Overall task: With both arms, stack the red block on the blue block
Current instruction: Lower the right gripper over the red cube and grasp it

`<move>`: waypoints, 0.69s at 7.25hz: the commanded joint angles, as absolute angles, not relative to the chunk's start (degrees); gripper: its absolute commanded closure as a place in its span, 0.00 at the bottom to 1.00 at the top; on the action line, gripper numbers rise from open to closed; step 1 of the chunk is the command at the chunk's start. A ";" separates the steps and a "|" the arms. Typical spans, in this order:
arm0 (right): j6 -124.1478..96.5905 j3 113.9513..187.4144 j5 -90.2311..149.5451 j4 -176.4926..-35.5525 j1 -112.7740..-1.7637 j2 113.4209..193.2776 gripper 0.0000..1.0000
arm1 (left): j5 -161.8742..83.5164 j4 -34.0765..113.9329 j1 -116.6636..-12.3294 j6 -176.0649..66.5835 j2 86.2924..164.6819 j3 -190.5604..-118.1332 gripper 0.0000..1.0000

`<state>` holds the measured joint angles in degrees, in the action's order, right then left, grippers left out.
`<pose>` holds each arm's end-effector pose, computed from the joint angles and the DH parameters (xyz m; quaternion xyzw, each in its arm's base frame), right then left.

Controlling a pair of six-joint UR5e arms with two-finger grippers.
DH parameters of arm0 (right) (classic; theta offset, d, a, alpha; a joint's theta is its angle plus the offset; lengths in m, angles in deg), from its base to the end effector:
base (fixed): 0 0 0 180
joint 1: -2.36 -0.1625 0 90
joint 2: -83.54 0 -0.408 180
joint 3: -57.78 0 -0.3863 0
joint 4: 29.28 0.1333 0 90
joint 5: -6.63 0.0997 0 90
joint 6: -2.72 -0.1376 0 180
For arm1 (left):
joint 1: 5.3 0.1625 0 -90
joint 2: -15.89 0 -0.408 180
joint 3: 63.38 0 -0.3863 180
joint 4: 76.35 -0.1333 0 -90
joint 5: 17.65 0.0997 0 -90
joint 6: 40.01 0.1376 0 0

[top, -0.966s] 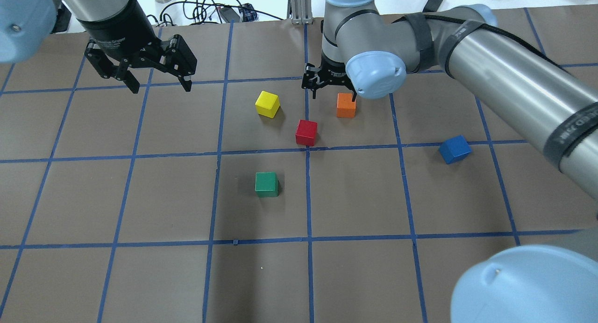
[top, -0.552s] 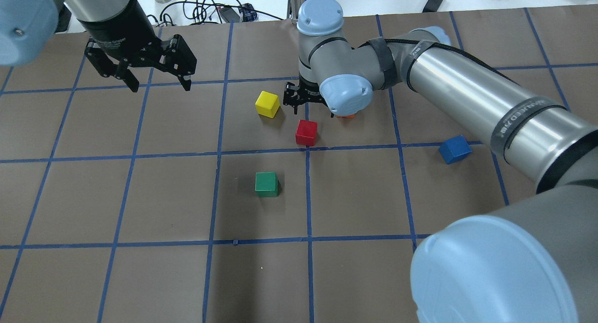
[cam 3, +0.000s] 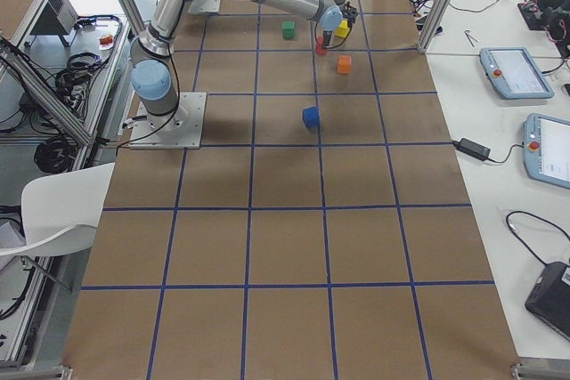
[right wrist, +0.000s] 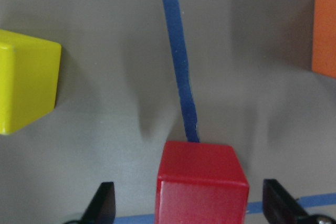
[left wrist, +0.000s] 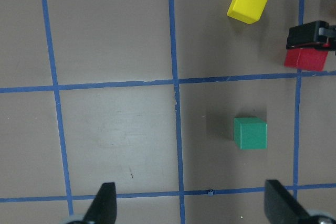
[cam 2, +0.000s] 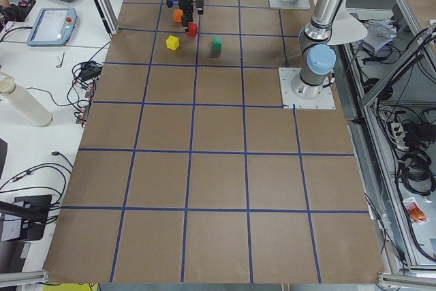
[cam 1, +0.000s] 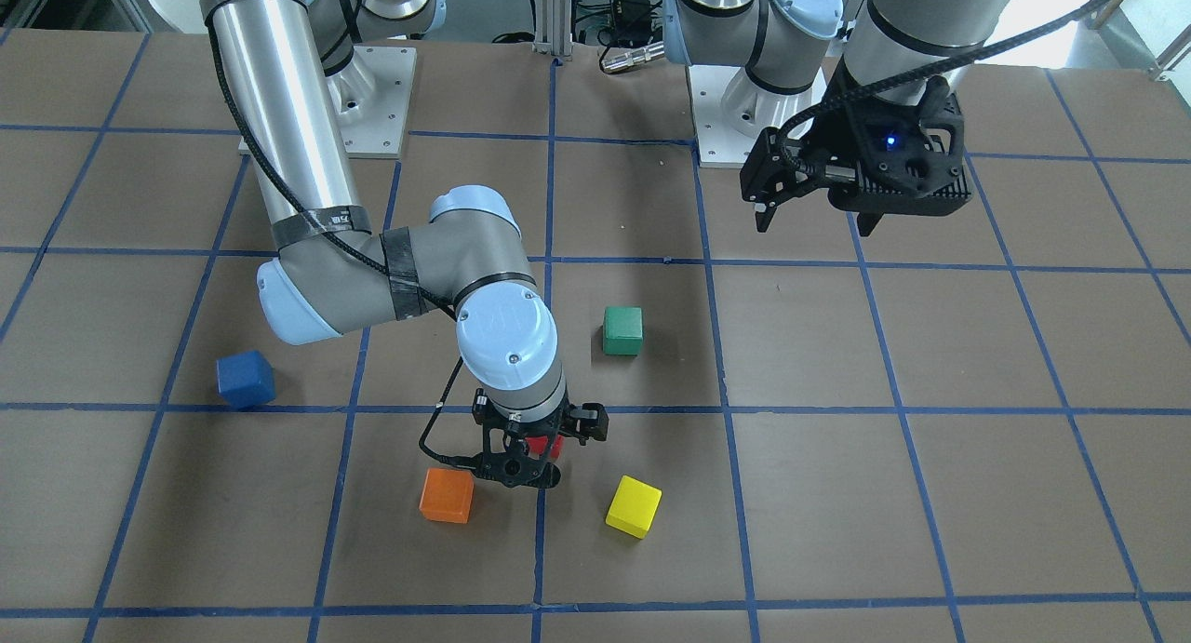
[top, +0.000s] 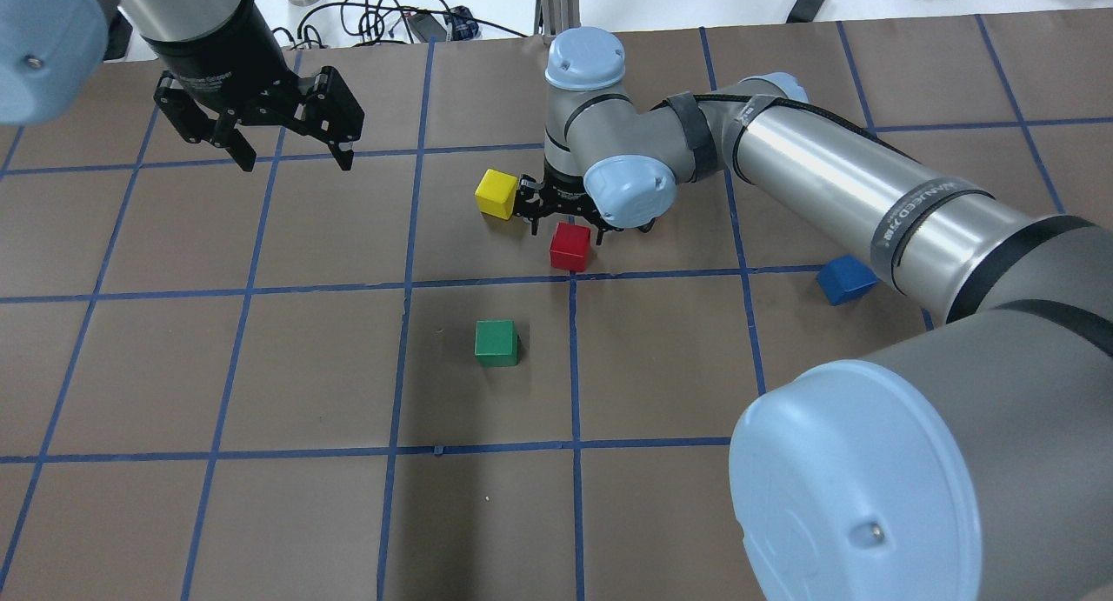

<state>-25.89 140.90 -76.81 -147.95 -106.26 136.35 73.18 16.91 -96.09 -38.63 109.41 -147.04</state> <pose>0.3570 -0.5929 0.1531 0.0877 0.9944 0.0360 0.0467 -0.1383 -0.5077 0.4504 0.0190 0.9998 0.0039 0.0072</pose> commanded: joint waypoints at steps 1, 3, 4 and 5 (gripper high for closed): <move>-26.11 141.27 -76.86 -147.84 -106.27 135.75 0.83 | 73.23 16.90 -96.18 -38.95 109.85 -147.05 0.00; -27.24 140.92 -77.12 -146.18 -106.10 136.27 1.00 | 73.23 16.90 -96.35 -39.04 109.93 -147.05 0.00; -27.25 139.70 -77.47 -143.39 -104.53 137.58 1.00 | 73.23 16.99 -96.36 -38.96 109.85 -147.14 0.00; -26.29 138.04 -77.48 -139.27 -102.77 140.38 1.00 | 73.23 16.90 -96.36 -39.04 109.93 -147.14 0.00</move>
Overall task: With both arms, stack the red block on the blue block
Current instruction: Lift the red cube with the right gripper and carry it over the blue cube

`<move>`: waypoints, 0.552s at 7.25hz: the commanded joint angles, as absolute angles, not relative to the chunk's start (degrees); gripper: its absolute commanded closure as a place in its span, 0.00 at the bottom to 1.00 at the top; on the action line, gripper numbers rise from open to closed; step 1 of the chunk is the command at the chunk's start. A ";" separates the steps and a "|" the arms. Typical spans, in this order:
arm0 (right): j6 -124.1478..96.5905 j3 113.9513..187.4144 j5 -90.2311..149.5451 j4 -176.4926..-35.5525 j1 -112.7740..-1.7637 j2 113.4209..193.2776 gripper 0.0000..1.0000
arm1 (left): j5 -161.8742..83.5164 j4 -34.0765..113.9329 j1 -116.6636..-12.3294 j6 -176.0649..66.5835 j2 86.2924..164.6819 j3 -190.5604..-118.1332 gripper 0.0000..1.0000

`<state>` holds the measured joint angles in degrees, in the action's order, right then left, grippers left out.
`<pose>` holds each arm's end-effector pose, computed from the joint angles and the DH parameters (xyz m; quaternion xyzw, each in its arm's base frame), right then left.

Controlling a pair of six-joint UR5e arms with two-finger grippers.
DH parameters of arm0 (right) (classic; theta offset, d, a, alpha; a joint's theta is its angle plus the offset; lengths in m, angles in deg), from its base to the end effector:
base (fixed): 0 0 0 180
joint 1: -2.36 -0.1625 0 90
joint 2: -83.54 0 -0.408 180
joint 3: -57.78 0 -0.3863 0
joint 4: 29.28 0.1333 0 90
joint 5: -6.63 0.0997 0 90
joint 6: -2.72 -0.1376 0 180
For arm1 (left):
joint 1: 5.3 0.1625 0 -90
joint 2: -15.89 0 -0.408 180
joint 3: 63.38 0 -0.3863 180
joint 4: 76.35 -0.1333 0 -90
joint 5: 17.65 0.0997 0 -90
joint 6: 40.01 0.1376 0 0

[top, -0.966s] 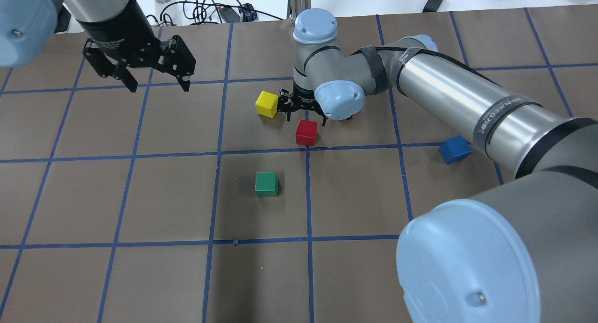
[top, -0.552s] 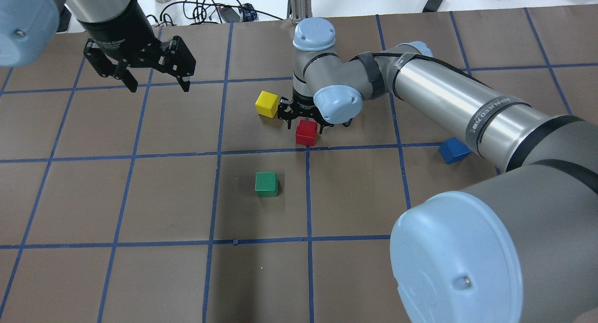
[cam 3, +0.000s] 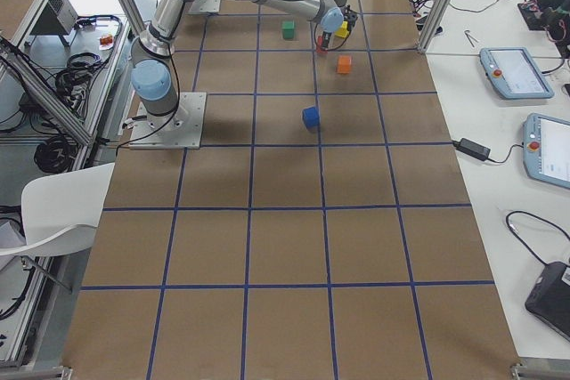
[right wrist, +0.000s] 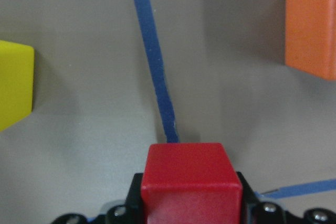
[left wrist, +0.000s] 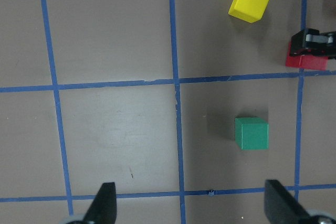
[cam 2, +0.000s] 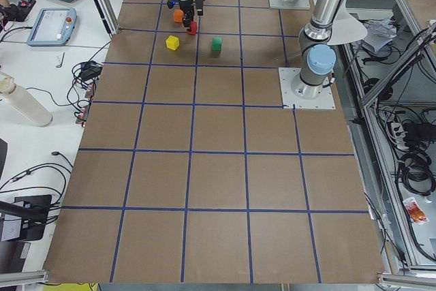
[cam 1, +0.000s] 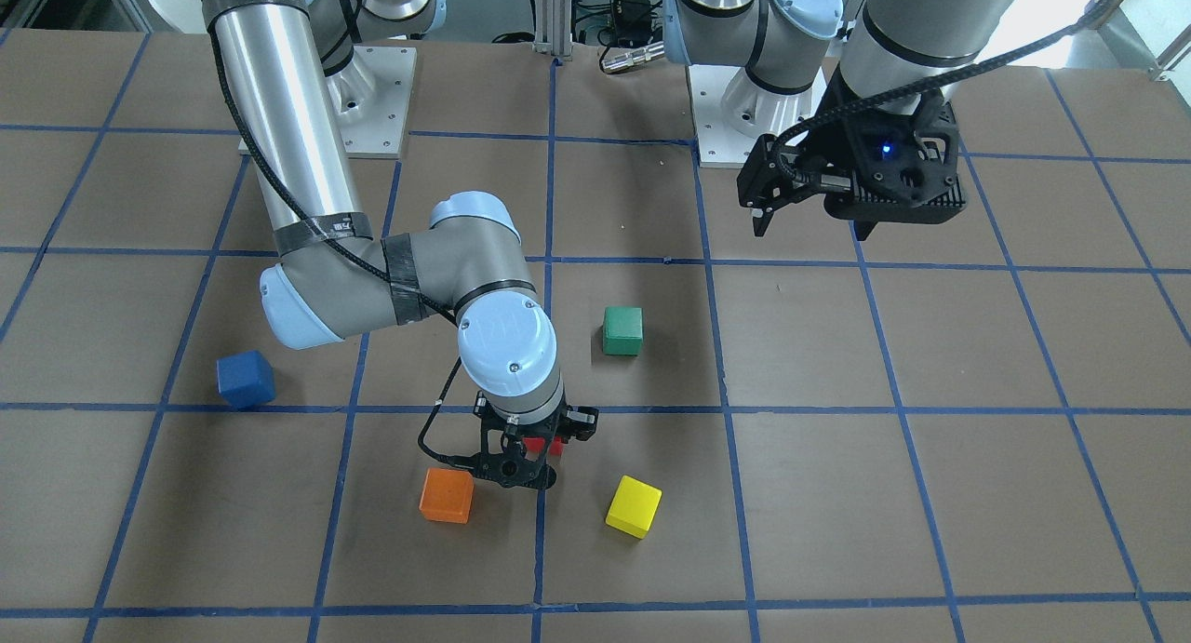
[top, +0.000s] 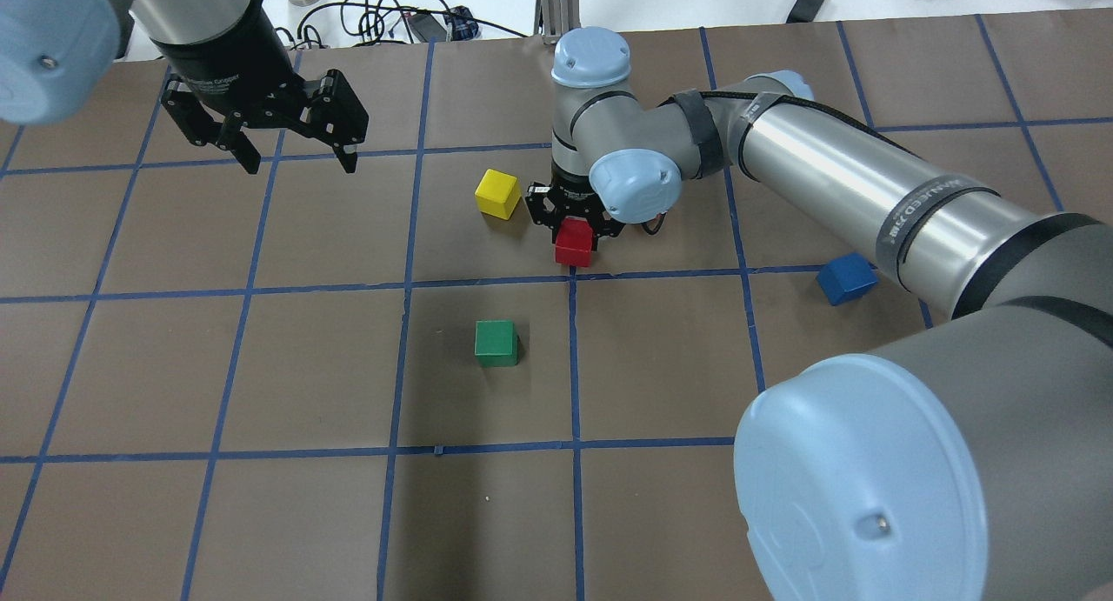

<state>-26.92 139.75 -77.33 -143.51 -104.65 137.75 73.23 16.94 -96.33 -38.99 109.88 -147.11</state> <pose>0.3378 -0.5989 0.1708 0.1114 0.9919 0.0491 0.0362 -0.1404 -0.5092 0.4456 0.0180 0.9998 0.0088 0.0077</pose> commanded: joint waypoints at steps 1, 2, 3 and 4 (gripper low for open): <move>-24.89 136.19 -77.56 -133.05 -98.49 142.58 1.00 | 73.23 16.99 -96.36 -39.04 109.94 -147.05 0.00; -16.17 136.44 -77.56 -128.11 -93.92 146.00 1.00 | 73.23 16.99 -96.36 -39.04 110.02 -147.05 0.00; -9.21 137.05 -77.65 -124.85 -89.79 148.90 1.00 | 73.23 16.90 -96.44 -39.13 110.02 -147.05 0.00; -1.66 138.36 -79.65 -123.33 -86.01 150.85 1.00 | 73.23 16.90 -96.44 -39.13 110.02 -147.05 0.00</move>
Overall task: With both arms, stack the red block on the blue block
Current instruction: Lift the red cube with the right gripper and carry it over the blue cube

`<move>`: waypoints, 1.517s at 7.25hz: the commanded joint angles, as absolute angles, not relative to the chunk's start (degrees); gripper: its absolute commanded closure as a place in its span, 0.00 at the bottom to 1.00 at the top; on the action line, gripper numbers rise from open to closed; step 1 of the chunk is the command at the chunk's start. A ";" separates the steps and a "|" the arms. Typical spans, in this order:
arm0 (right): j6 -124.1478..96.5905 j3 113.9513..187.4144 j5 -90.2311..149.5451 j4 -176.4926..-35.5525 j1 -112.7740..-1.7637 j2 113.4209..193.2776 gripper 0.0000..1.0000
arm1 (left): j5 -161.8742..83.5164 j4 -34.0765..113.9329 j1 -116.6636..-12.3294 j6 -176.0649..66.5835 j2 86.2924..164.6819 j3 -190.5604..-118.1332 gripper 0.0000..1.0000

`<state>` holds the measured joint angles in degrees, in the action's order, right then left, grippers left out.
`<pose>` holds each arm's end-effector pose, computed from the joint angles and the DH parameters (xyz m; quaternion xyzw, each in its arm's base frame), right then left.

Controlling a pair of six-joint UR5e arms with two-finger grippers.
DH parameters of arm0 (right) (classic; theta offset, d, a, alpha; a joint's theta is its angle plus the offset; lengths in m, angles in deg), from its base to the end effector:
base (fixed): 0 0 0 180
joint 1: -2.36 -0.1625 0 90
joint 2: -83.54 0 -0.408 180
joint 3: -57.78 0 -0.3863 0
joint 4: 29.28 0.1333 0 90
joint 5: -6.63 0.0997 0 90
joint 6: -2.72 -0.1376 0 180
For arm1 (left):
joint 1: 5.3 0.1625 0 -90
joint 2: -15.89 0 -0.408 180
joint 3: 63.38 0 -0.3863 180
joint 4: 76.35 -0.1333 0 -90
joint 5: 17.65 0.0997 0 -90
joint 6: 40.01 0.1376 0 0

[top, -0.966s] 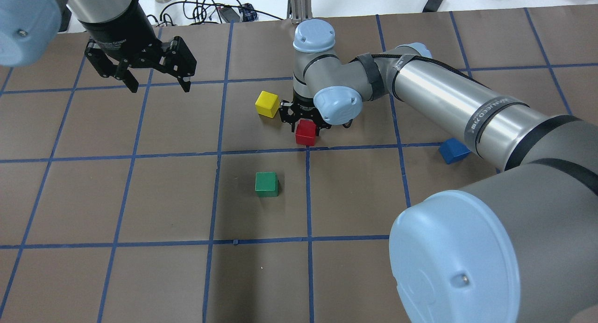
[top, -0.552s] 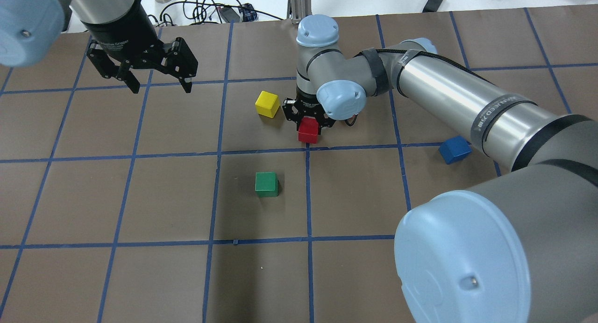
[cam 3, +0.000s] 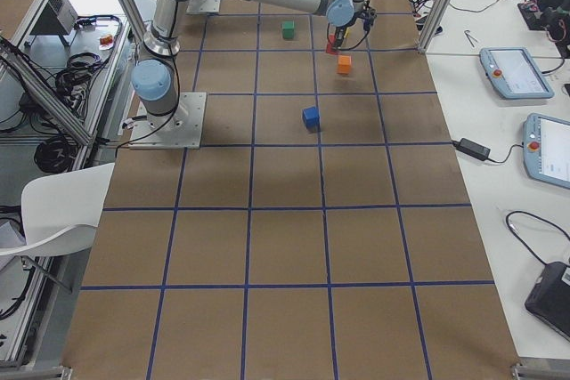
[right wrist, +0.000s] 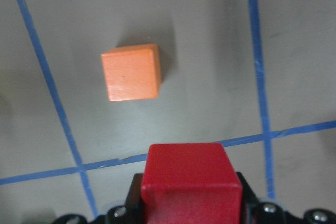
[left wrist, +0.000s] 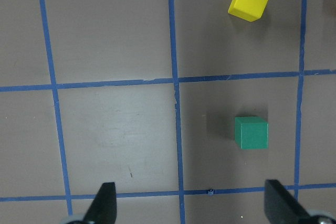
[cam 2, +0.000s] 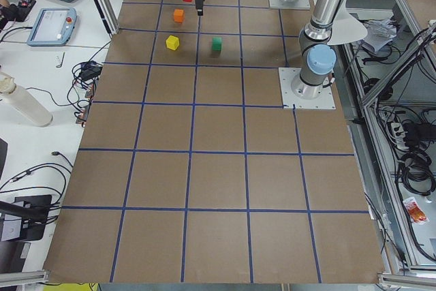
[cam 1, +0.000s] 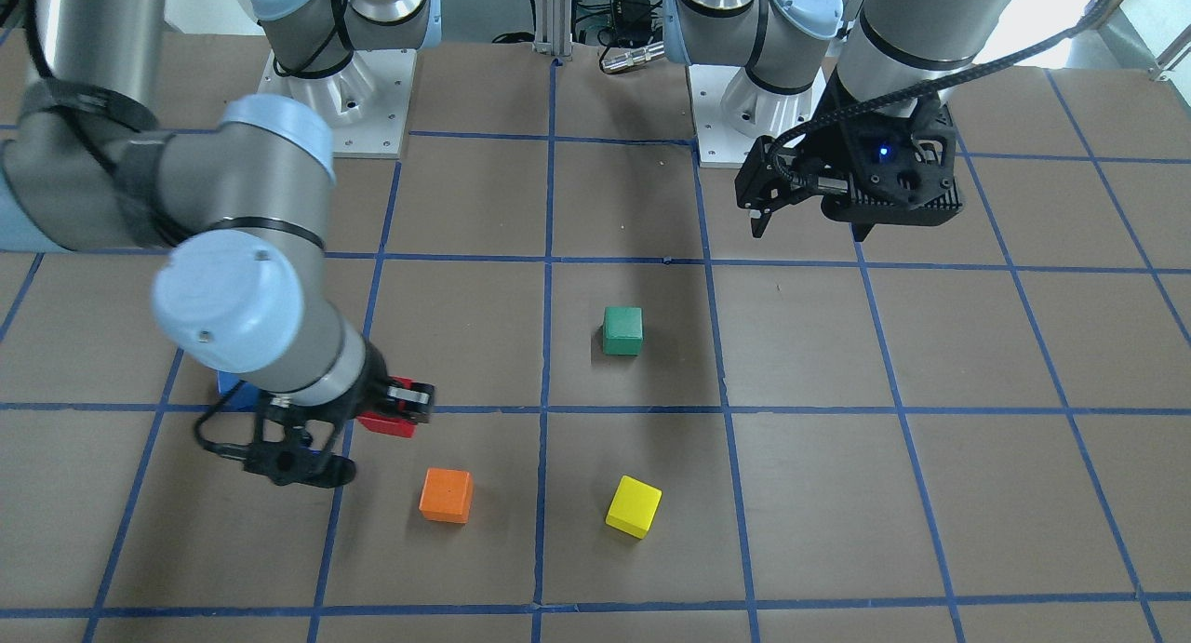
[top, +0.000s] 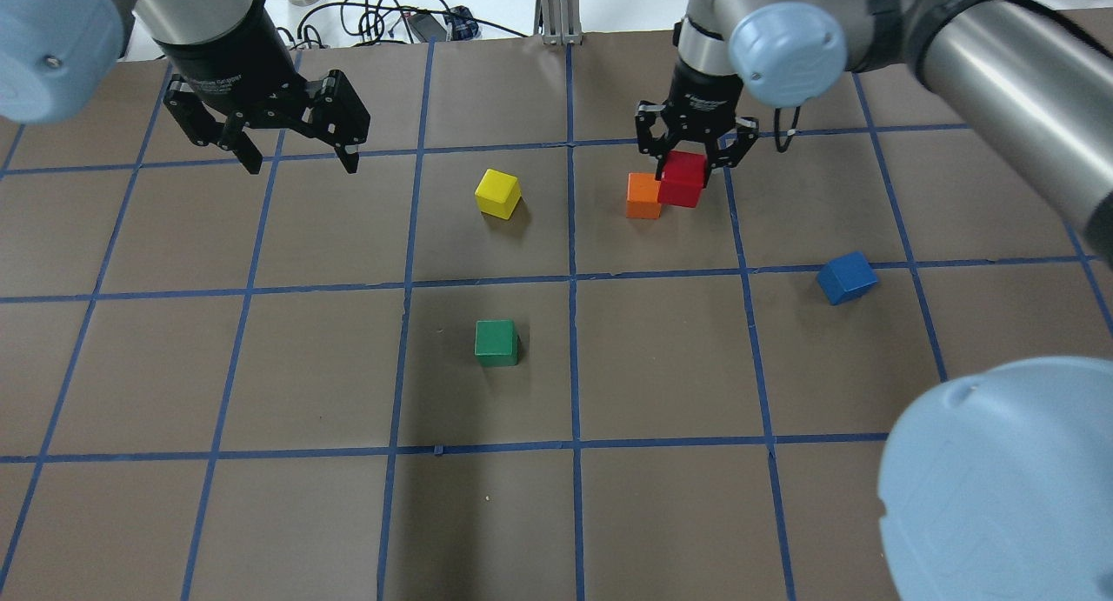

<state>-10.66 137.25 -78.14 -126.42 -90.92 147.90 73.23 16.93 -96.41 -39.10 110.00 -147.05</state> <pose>0.1816 -0.6199 0.2801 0.0909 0.9924 0.0753 0.0350 -0.1411 -0.5098 0.4450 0.0177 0.9998 0.0092 0.0077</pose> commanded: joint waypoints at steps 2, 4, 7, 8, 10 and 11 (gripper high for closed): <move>13.64 144.23 -82.05 -124.19 -78.01 153.75 1.00 | 73.23 16.90 -96.44 -39.13 110.20 -147.05 0.00; 23.60 149.08 -83.96 -129.08 -75.16 155.96 1.00 | 73.23 16.90 -96.44 -39.22 110.20 -147.05 0.00; 33.91 156.71 -85.83 -135.93 -73.05 156.31 1.00 | 73.23 16.90 -96.44 -39.22 110.29 -147.05 0.00; 34.88 160.39 -85.74 -140.85 -72.87 156.84 1.00 | 73.23 16.90 -96.44 -39.22 110.29 -147.05 0.00; 34.72 166.30 -85.21 -149.91 -73.05 157.81 1.00 | 73.23 16.90 -96.53 -39.31 110.29 -147.05 0.00; 34.63 166.32 -84.95 -150.04 -73.05 157.81 1.00 | 73.23 16.90 -96.53 -39.31 110.29 -147.05 0.00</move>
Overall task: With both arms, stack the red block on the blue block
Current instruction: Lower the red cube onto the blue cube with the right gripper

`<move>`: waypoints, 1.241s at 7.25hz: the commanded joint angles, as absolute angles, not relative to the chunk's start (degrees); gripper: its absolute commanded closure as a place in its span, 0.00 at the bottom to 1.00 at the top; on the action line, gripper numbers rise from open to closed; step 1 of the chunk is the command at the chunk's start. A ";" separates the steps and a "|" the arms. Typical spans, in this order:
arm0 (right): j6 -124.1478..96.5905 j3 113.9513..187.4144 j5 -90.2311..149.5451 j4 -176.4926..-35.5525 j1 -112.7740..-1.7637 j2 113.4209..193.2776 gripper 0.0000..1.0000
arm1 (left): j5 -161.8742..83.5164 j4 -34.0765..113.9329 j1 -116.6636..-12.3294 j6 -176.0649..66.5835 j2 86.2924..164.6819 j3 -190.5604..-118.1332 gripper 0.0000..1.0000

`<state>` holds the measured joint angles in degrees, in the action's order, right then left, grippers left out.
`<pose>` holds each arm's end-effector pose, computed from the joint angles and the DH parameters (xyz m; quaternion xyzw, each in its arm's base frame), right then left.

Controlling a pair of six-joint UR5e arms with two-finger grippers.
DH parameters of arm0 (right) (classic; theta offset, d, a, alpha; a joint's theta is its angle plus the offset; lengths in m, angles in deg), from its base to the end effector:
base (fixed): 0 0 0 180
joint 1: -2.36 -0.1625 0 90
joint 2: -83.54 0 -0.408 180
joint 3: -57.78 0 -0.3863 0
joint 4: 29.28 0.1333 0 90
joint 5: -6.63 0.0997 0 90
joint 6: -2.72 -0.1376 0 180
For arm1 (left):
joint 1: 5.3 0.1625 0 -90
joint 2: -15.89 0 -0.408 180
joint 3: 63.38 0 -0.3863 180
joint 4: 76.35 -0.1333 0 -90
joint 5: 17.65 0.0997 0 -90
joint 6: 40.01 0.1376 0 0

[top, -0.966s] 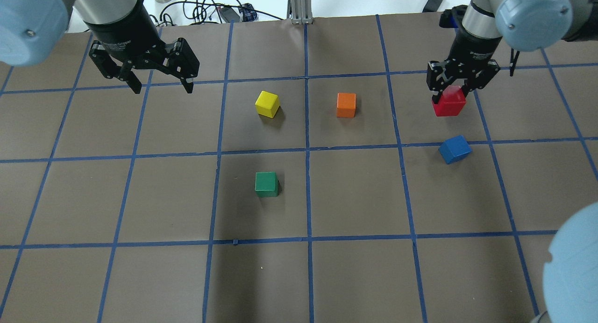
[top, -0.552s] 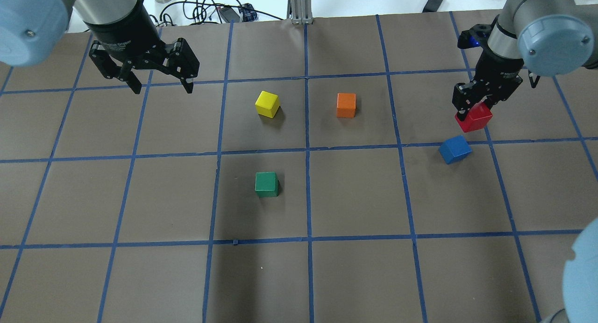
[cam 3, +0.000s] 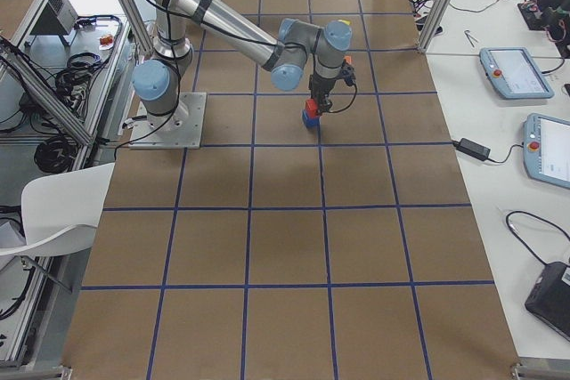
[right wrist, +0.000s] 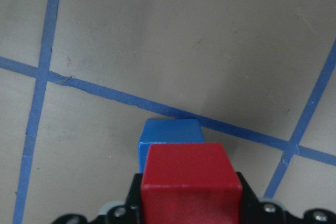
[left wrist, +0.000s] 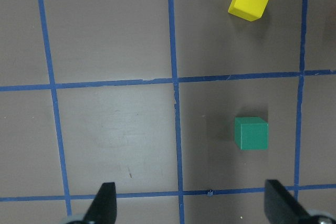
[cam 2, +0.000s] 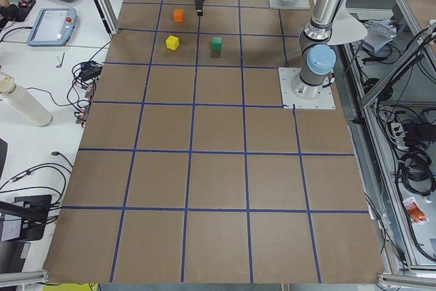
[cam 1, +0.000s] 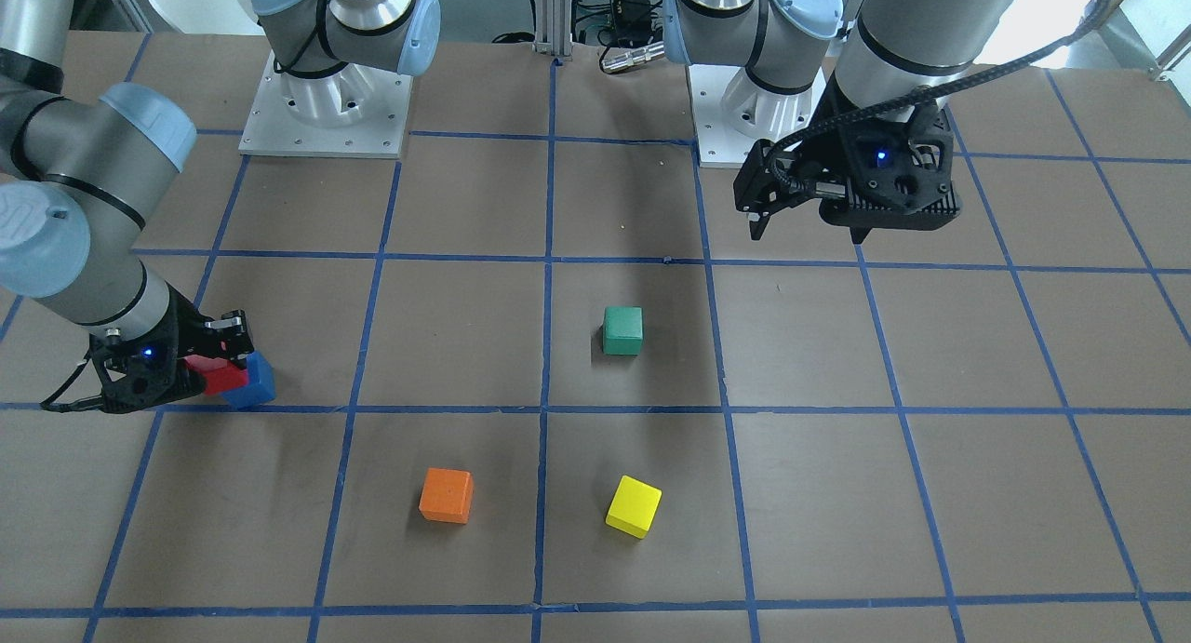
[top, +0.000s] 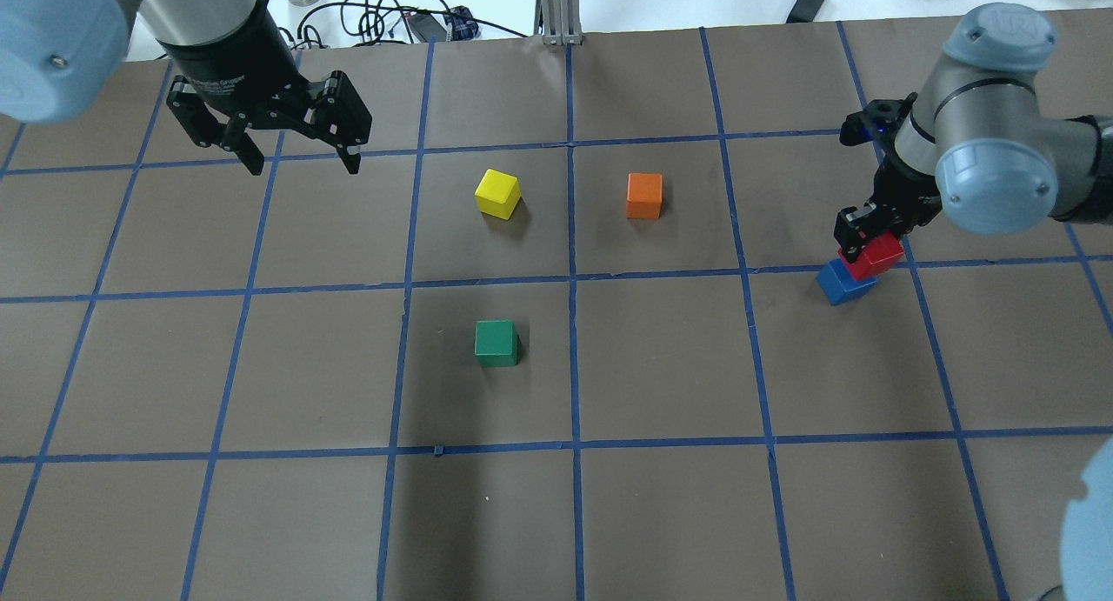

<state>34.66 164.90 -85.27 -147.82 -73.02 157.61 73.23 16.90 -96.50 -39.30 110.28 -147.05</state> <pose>-0.0078 -0.5399 0.1992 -0.1511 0.9876 0.0427 0.0003 -0.1419 -0.5110 0.4426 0.0168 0.9998 0.0114 0.0077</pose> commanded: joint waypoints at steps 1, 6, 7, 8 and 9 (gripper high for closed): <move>34.63 166.49 -84.95 -149.86 -73.13 157.98 1.00 | 73.23 16.90 -96.53 -39.31 110.29 -147.05 0.00; 34.54 166.50 -85.12 -147.75 -73.31 159.04 1.00 | 73.23 16.90 -96.44 -39.31 110.38 -147.05 0.00; 34.54 166.50 -85.04 -147.75 -73.31 159.04 0.94 | 73.23 16.90 -96.44 -39.31 110.38 -147.05 0.00; 34.45 166.50 -85.04 -147.84 -73.31 158.95 0.86 | 73.23 16.90 -96.44 -39.31 110.38 -147.05 0.00; 34.36 166.50 -84.95 -147.93 -73.31 158.78 0.62 | 73.23 16.90 -96.44 -39.31 110.38 -147.05 0.00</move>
